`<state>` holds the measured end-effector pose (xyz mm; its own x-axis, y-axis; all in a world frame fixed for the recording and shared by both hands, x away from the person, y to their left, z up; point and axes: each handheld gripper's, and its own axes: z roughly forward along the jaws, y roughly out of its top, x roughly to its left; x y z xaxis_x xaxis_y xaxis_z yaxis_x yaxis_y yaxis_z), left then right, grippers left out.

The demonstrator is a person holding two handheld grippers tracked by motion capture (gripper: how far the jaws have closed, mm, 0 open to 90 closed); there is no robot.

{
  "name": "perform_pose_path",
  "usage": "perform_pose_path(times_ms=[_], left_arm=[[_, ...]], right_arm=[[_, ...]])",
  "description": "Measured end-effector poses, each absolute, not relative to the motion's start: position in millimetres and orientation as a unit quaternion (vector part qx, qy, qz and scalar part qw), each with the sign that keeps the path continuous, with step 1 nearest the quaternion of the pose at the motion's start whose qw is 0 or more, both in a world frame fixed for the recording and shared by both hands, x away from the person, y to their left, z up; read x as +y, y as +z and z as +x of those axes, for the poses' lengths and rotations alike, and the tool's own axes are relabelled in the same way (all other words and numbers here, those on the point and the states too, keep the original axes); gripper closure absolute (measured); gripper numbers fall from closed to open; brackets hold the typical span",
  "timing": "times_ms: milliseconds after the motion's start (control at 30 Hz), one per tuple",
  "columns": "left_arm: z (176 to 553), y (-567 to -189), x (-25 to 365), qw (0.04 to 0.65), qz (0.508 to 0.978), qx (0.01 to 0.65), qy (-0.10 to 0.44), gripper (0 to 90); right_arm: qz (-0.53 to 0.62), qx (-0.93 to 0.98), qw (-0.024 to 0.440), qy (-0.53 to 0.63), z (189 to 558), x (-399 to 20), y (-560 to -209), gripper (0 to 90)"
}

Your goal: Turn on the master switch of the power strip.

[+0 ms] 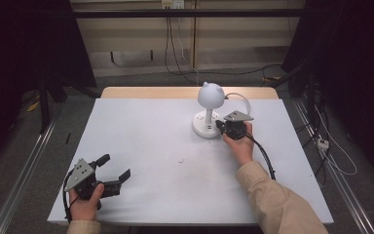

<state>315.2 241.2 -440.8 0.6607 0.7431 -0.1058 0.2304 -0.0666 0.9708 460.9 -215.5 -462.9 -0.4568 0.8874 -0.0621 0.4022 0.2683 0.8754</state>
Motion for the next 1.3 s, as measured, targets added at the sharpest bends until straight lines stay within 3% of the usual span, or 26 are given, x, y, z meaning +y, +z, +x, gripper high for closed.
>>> perform_pose_path(times_ms=[733,1300], left_arm=[[313.1,-441.0,244.5,0.585,0.696,0.353,0.221,4.5],[317.6,-442.4,241.9,0.588,0.695,0.353,0.214,4.5]], right_arm=[[0.448,0.731,0.283,0.431,458.1,-216.8,-459.0,90.0],[0.475,0.715,0.245,0.451,454.5,-220.0,-456.3,60.9]])
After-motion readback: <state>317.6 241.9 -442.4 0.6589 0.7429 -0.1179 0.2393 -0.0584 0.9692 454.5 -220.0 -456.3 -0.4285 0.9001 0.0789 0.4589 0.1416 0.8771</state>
